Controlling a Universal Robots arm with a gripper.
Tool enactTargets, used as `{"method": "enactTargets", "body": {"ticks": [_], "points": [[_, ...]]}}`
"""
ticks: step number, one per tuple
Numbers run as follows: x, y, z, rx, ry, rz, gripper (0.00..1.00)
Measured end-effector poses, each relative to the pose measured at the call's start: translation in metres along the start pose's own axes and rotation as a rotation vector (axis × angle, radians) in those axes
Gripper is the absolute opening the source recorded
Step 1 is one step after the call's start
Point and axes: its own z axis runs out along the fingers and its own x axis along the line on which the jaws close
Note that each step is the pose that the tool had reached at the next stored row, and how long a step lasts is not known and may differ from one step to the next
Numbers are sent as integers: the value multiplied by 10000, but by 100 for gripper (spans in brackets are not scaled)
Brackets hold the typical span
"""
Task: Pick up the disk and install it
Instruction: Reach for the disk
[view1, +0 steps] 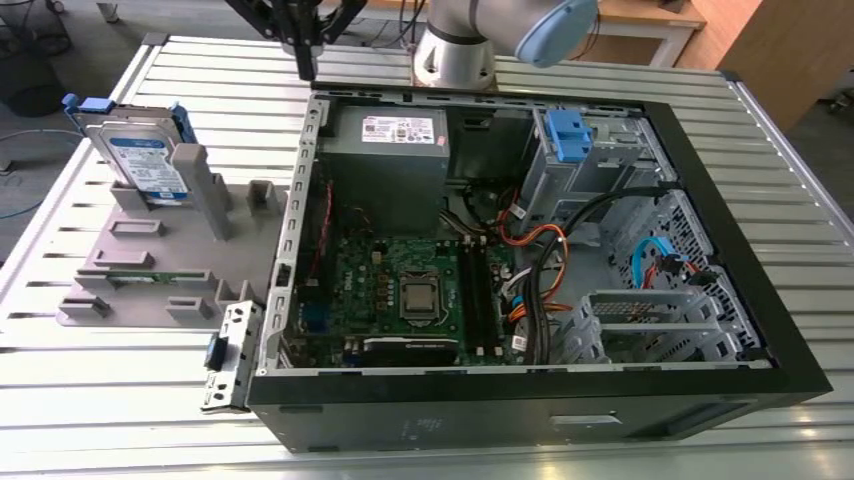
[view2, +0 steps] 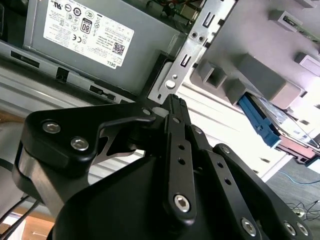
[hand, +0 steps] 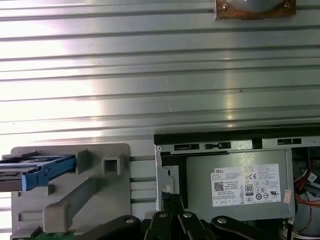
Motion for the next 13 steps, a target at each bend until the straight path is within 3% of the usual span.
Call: {"method": "enactTargets", "body": {"ticks": [13], "points": [[229, 58, 19, 1, 1, -2, 11]]}}
